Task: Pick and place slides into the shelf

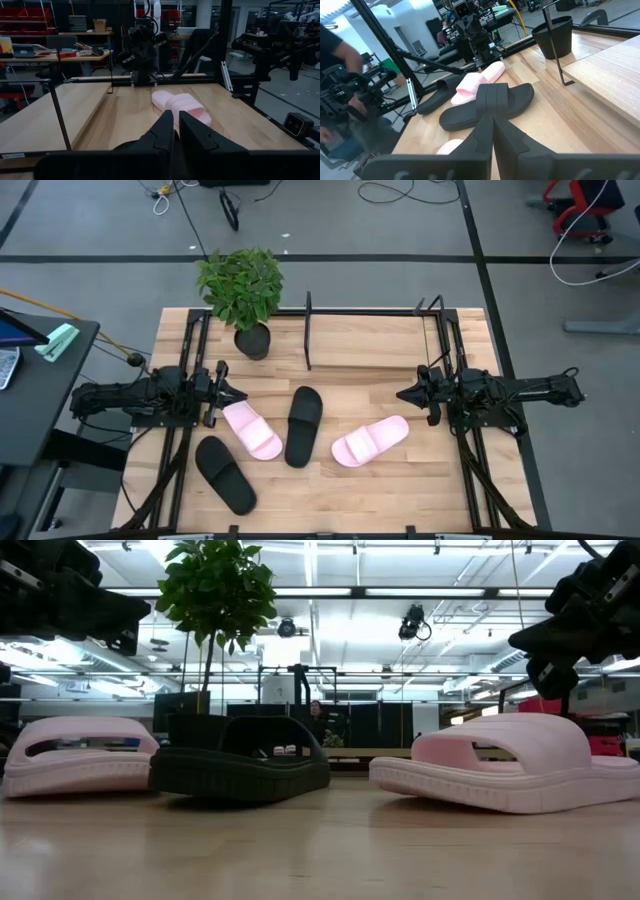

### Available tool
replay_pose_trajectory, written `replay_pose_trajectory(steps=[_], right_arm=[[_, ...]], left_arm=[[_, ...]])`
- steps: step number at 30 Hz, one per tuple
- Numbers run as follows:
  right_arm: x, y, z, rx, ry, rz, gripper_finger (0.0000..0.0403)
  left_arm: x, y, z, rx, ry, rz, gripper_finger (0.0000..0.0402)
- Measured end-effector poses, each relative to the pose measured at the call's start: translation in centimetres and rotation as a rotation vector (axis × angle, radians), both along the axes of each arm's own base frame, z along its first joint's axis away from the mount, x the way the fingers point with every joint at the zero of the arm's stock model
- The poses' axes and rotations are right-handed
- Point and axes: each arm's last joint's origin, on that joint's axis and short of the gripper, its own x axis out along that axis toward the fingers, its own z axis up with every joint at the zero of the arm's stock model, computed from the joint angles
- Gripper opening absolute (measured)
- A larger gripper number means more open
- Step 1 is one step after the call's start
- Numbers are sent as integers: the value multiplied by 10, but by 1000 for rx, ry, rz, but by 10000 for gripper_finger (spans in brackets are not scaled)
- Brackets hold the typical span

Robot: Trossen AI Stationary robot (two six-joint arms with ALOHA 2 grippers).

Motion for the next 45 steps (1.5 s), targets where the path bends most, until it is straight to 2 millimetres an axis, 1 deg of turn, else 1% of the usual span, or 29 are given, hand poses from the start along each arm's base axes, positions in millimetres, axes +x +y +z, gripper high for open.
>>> replay_pose_trajectory(steps=[8,19,29,39,45], right_arm=[[0,0,0,0,0,0,18],[0,0,0,0,0,0,18],[0,0,0,0,0,0,18],[0,0,0,0,0,0,18],[0,0,0,0,0,-1,18]], left_arm=[[0,0,0,0,0,0,23],[0,0,0,0,0,0,37],[0,0,0,0,0,0,23],[0,0,0,0,0,0,38],[0,0,0,0,0,0,35]])
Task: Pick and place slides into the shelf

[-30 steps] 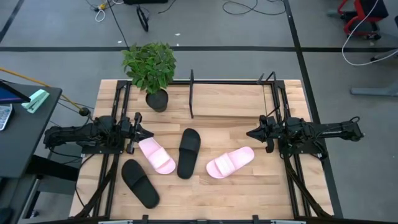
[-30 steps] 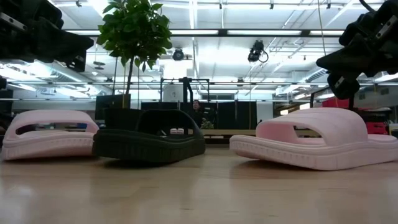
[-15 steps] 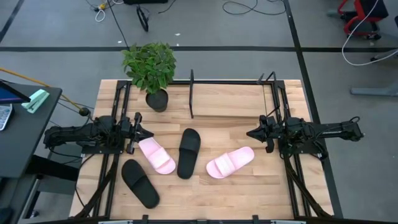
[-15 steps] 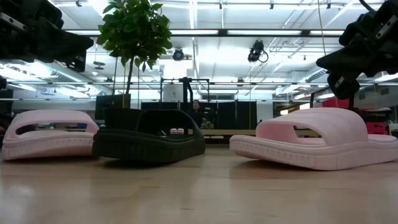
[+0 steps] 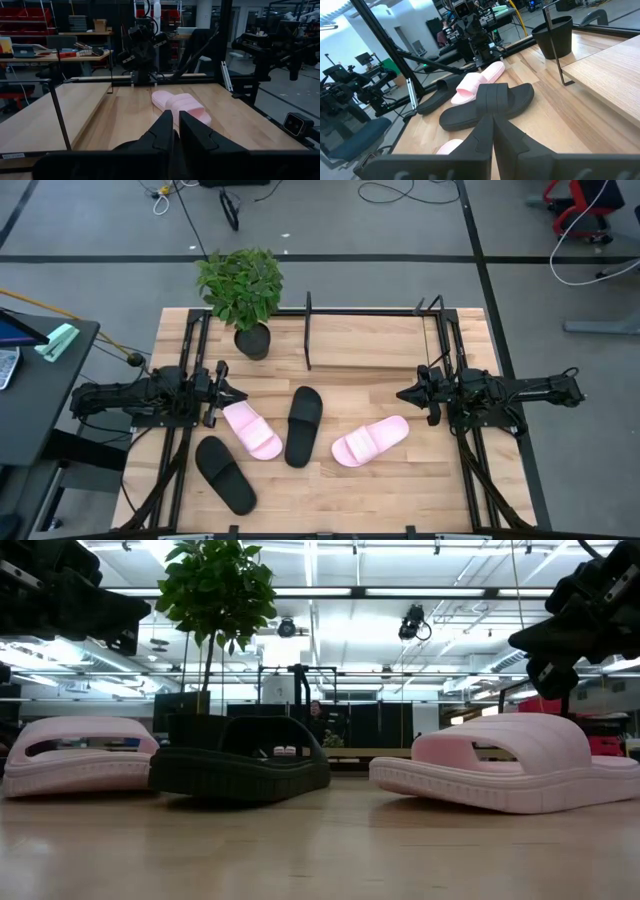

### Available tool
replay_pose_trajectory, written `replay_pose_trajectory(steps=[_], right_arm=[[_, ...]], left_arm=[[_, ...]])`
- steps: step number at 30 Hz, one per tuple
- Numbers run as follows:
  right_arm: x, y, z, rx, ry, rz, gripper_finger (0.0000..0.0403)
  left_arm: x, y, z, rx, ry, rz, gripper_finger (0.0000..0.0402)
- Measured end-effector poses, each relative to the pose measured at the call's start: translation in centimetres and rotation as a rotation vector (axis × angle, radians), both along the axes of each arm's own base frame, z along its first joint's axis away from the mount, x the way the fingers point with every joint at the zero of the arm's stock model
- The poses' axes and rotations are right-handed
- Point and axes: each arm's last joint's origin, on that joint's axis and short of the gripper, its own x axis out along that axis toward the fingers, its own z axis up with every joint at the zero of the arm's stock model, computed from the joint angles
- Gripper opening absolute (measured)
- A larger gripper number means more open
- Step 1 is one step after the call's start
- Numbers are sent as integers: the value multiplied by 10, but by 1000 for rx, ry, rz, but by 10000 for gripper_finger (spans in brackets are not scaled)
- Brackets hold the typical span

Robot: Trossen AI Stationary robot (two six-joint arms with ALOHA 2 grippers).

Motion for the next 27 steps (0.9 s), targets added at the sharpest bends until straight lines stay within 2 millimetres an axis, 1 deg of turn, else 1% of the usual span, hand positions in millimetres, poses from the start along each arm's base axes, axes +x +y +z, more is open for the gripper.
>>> replay_pose_trajectory(steps=[9,20,27], right_arm=[[0,0,0,0,0,0,18],[0,0,0,0,0,0,18],[0,0,0,0,0,0,18]], left_arm=[[0,0,0,0,0,0,23],[0,0,0,0,-1,0,36],[0,0,0,0,0,0,26]])
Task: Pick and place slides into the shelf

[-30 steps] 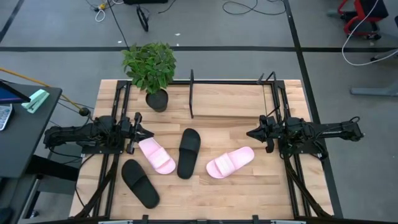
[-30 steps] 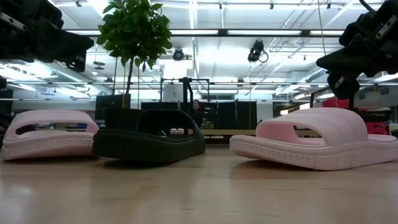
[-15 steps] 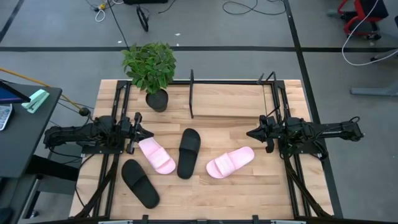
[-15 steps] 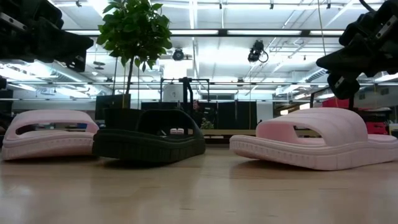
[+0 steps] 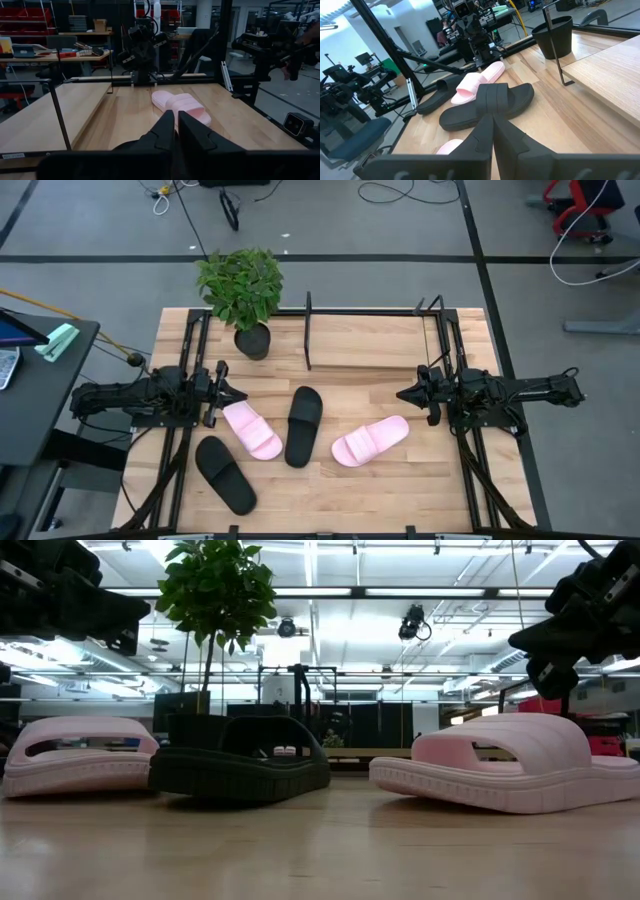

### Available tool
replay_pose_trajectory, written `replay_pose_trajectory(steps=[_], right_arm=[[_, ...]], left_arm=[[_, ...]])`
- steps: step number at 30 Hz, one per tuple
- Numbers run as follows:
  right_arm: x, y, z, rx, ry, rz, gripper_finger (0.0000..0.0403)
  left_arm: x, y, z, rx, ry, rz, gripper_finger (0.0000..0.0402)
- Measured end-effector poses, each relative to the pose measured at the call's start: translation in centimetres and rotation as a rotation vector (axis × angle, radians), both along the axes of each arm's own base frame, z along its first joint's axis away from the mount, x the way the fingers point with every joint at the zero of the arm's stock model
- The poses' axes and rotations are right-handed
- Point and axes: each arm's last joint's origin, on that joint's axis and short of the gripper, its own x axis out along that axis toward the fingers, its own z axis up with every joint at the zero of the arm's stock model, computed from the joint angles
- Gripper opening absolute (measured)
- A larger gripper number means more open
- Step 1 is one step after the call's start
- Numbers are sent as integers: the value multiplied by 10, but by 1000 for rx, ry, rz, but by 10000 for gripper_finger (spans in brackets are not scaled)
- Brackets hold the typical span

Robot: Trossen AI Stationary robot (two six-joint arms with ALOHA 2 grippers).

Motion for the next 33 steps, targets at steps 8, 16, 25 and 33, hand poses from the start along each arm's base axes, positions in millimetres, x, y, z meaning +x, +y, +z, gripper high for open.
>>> replay_pose_trajectory(steps=[8,16,25,33], right_arm=[[0,0,0,-8,0,0,18],[0,0,0,-85,-1,6,18],[0,0,0,-71,0,5,18],[0,0,-1,-45,6,3,18]], left_arm=[[0,0,0,0,0,0,31],[0,0,0,0,0,0,39],[0,0,0,0,0,0,25],[0,0,0,1,0,0,28]])
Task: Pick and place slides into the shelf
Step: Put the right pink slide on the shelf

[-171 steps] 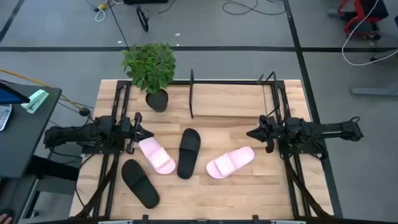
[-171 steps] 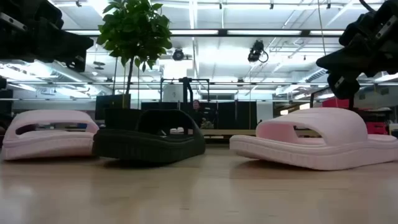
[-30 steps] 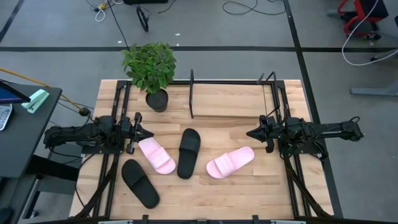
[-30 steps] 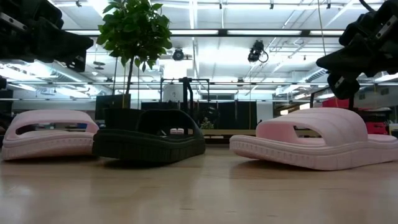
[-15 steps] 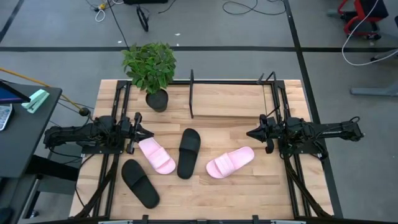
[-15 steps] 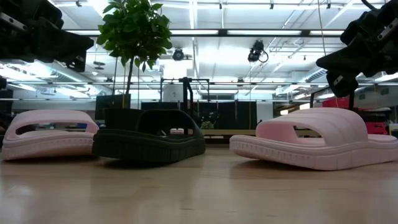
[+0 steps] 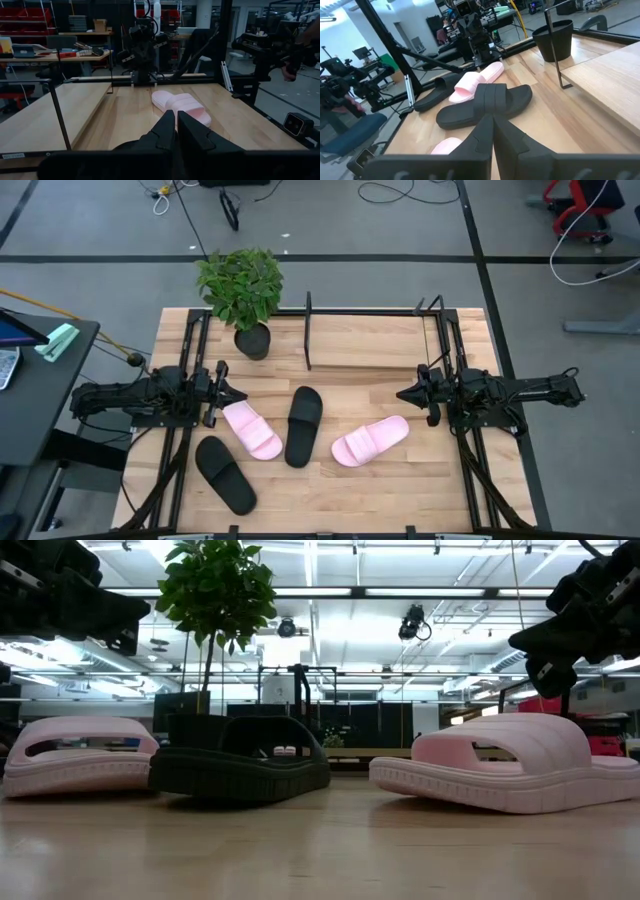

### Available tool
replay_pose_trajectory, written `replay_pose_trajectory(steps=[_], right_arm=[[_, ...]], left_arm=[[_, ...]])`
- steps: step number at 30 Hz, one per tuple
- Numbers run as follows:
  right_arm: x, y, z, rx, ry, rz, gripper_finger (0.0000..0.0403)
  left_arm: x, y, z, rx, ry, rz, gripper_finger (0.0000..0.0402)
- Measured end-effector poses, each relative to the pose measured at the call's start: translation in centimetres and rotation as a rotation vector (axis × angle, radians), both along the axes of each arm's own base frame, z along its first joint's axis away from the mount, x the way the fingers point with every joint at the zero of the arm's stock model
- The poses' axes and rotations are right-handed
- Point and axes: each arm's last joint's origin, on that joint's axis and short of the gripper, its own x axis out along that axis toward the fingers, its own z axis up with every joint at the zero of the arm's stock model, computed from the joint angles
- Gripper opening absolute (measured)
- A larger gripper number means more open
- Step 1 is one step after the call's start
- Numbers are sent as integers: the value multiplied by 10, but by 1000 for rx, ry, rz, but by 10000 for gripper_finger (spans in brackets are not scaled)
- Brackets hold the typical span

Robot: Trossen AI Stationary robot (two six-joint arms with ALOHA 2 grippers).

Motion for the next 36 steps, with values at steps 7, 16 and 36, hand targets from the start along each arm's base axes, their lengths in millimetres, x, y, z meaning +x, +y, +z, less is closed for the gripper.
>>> replay_pose_trajectory(steps=[7,16,36], right_arm=[[0,0,0,105,4,-11,18],[0,-1,0,120,1,-51,18],[0,-4,9,81,-99,-151,18]], left_arm=[[0,0,5,-43,-46,-3,36],[-2,1,18,-318,-170,8,23],[4,10,14,-595,-170,261,14]])
